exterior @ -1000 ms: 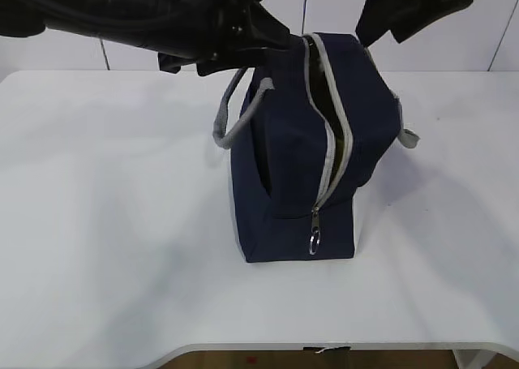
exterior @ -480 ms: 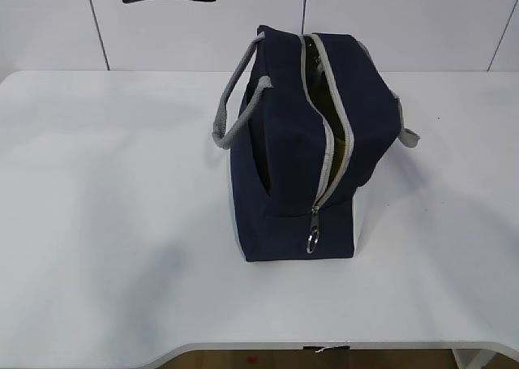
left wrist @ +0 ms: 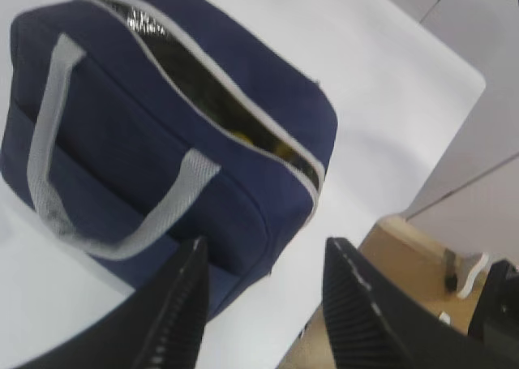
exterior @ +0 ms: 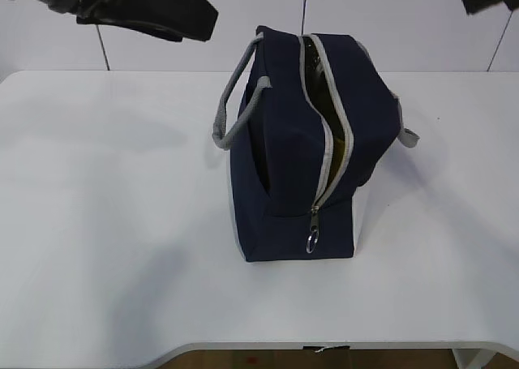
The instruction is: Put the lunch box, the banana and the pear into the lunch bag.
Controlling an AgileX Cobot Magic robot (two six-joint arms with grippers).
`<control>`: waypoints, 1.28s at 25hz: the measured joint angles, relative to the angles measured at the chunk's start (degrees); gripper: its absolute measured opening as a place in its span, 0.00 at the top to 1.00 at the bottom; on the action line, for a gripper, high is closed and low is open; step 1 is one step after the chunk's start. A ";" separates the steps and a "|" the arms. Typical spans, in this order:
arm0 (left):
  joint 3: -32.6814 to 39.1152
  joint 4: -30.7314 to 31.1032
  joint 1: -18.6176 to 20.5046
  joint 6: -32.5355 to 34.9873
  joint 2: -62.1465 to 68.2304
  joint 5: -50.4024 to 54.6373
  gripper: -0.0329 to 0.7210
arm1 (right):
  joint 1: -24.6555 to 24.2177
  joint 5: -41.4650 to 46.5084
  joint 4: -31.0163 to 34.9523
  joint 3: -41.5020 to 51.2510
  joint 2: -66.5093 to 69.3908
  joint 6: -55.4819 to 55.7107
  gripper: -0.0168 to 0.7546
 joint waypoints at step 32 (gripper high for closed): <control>13.64 12.99 0.00 -6.23 -5.58 -0.86 0.49 | 0.00 -32.84 36.13 50.83 -9.39 -51.82 0.46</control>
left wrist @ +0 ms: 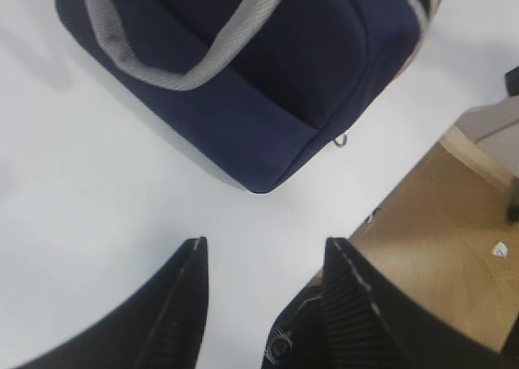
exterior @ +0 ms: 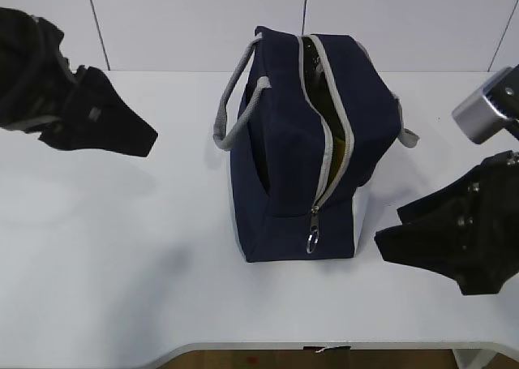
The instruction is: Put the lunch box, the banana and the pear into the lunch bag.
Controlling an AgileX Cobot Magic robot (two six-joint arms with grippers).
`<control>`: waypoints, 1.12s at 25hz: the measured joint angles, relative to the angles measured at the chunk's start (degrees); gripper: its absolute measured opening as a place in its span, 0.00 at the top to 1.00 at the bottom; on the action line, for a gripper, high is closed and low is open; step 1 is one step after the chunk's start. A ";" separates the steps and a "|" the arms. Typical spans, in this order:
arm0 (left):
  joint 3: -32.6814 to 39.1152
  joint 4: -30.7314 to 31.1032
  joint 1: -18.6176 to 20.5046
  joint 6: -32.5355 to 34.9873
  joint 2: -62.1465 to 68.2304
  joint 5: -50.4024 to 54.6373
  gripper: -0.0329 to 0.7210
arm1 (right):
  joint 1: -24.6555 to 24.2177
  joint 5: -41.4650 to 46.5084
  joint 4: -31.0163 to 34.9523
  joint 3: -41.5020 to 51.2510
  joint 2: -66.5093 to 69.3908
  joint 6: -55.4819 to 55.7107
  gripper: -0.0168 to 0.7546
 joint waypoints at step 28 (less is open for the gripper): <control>7.07 0.00 0.00 0.10 -2.70 -8.57 0.53 | 0.00 -4.92 31.49 0.88 20.96 -47.96 0.39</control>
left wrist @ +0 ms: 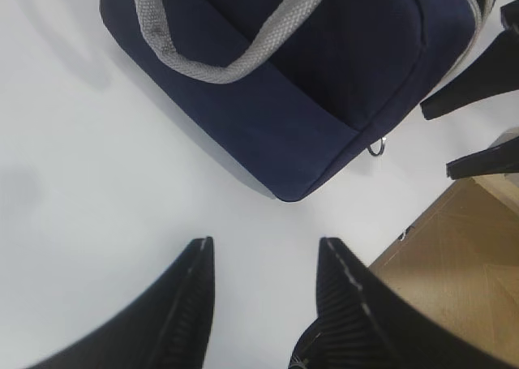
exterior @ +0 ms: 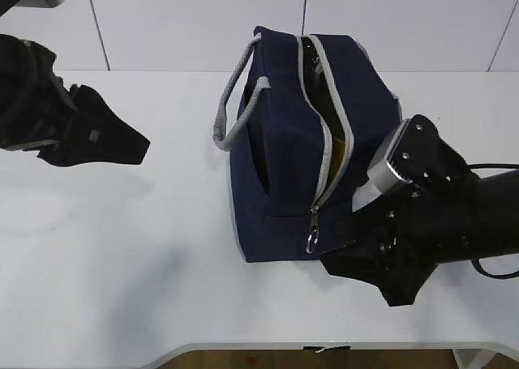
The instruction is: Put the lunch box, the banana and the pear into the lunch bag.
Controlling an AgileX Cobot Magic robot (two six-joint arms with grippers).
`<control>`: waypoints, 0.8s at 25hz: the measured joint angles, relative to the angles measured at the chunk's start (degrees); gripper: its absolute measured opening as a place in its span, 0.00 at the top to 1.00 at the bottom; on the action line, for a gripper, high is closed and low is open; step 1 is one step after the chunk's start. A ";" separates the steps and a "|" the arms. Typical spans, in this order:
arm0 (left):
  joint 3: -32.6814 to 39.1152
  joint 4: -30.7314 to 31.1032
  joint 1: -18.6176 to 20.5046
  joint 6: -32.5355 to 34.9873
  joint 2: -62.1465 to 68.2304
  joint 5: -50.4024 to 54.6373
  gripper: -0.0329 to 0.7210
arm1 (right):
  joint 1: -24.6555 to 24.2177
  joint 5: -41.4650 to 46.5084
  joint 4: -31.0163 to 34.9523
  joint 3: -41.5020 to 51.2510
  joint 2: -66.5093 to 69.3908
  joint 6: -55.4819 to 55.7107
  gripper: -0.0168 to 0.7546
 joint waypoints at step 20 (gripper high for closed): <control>0.00 -0.59 0.00 0.10 0.00 0.57 0.53 | 0.00 0.64 19.85 0.00 10.21 -27.61 0.38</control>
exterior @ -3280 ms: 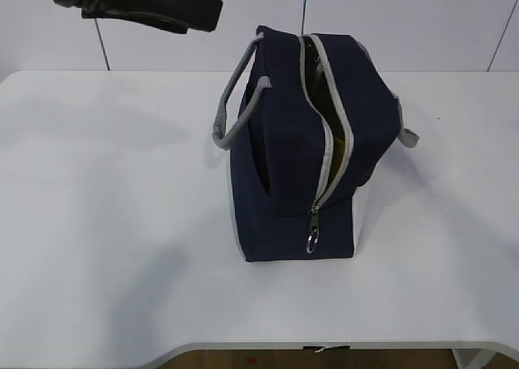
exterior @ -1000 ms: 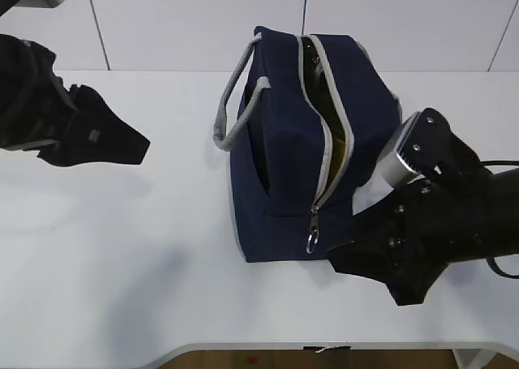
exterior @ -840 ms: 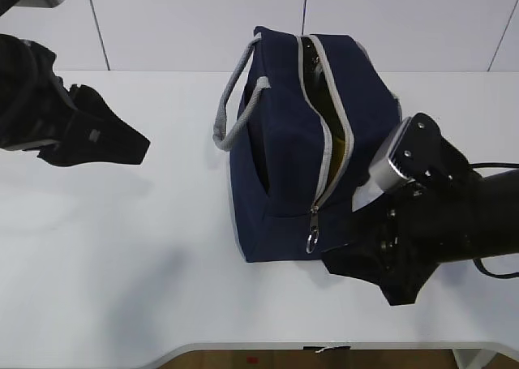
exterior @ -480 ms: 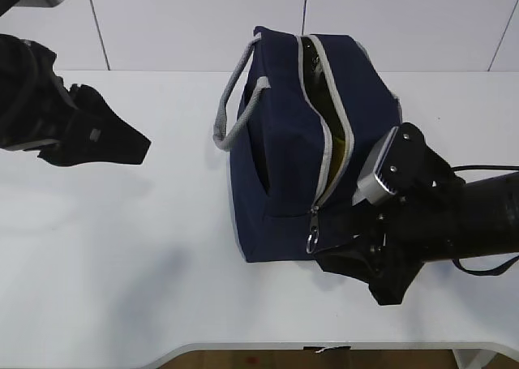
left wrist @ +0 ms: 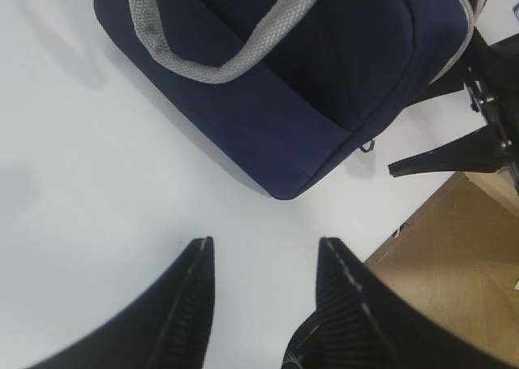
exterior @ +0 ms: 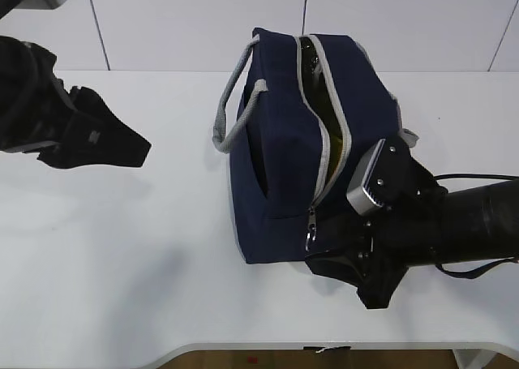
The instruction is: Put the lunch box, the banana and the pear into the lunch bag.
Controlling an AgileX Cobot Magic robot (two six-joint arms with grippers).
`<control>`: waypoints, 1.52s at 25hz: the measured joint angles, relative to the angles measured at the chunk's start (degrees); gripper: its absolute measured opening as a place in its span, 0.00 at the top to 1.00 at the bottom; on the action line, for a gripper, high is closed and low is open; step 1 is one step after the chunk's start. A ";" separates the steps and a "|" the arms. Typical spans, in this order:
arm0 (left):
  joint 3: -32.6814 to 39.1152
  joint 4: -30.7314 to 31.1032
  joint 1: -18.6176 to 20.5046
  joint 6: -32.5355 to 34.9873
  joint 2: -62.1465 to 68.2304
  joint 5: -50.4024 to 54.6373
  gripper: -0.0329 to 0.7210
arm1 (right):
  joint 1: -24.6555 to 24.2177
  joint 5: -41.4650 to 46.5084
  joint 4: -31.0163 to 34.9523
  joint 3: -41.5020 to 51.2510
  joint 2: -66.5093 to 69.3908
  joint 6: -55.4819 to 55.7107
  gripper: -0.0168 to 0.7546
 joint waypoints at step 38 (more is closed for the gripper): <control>0.00 -0.13 0.00 0.00 0.00 0.33 0.54 | 0.00 3.66 2.42 -2.19 4.24 -5.36 0.43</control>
